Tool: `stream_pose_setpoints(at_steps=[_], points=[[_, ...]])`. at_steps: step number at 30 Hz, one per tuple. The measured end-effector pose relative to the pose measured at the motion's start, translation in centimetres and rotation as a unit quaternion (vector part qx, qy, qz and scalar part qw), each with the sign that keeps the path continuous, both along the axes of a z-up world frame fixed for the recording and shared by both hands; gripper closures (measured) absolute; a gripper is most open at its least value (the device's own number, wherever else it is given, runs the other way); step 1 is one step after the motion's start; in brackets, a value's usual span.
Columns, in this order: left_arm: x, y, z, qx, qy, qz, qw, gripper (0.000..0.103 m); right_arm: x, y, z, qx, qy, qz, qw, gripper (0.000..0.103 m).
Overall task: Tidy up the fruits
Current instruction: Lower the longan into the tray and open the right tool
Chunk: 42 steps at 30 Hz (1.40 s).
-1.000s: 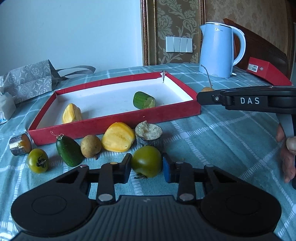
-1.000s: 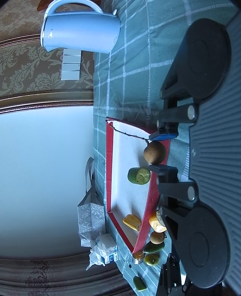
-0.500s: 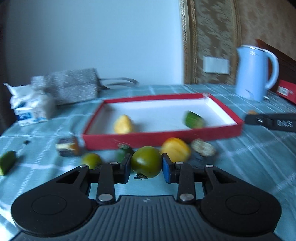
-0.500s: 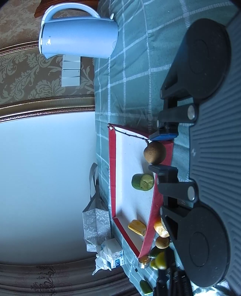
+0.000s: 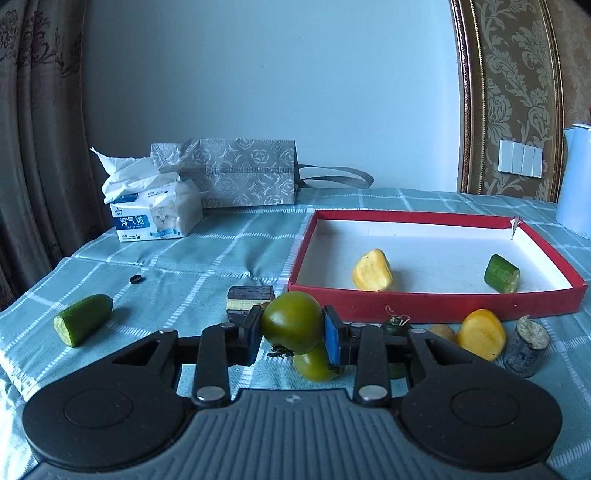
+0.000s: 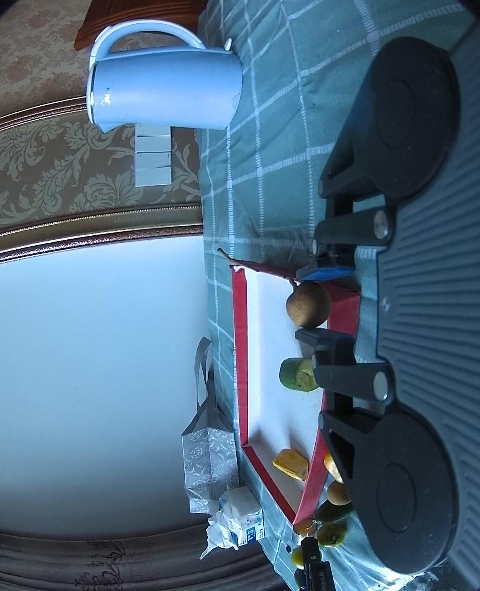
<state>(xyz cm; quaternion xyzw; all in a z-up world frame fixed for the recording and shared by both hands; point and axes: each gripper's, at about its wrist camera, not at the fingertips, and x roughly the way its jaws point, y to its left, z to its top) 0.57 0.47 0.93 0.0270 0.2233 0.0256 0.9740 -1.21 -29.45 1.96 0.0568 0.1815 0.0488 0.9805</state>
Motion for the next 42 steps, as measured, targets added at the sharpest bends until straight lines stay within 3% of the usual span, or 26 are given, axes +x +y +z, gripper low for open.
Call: stream_pose_setpoints(at_steps=[26,39,42], points=[[0.2,0.9,-0.2,-0.035,0.004,-0.004,0.9994,0.07,3.5,7.4,2.7,-0.018,-0.019,0.056,0.998,0.078],[0.3,1.1,-0.2,-0.045,0.008,-0.008,0.9989,0.07,11.0,8.9,0.3,-0.037,0.061,0.042,0.997,0.077],[0.3,1.2,-0.2,-0.045,0.007,-0.007,0.9989,0.07,11.3,9.1,-0.3,-0.045,0.059,0.029,0.997,0.054]])
